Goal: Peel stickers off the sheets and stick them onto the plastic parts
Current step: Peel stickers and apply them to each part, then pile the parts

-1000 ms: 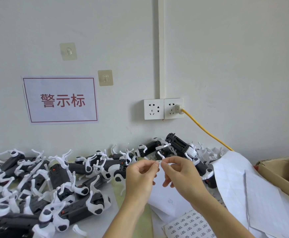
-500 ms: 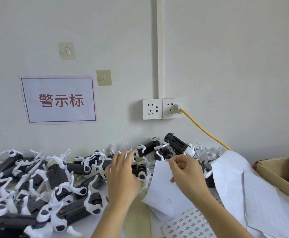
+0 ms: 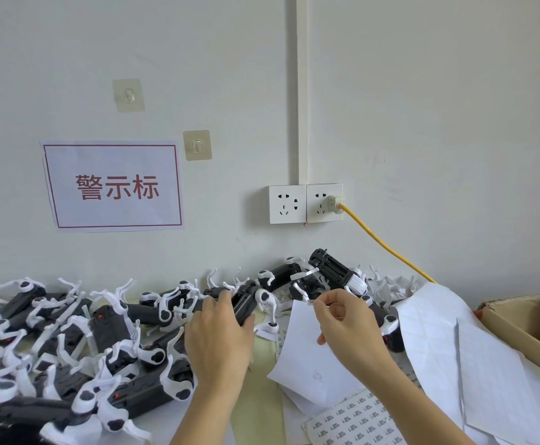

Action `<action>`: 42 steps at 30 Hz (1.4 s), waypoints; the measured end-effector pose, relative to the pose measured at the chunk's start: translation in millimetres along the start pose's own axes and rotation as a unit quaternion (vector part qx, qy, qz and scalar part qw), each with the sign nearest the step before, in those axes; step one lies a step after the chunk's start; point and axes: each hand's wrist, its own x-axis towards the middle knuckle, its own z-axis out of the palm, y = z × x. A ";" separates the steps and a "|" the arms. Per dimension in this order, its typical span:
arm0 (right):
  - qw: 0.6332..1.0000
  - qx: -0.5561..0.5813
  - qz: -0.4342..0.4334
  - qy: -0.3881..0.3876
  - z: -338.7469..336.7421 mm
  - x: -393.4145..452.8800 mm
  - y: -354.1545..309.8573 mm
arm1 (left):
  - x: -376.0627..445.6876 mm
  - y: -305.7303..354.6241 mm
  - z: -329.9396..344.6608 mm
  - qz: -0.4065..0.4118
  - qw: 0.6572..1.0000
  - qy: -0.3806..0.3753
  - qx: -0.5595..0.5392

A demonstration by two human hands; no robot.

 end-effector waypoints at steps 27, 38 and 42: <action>0.987 -0.055 -0.139 -0.057 -7.1 3.0 -5.3 | -11.0 27.1 -5.3 -0.051 0.839 -0.174 -0.513; 0.980 -0.097 -0.166 -0.054 -6.4 1.8 -5.5 | -13.7 28.6 -7.7 -0.020 0.848 -0.183 -0.498; 0.977 -0.113 -0.171 -0.054 -5.2 1.0 -6.9 | -15.4 29.9 -9.0 -0.006 0.852 -0.193 -0.487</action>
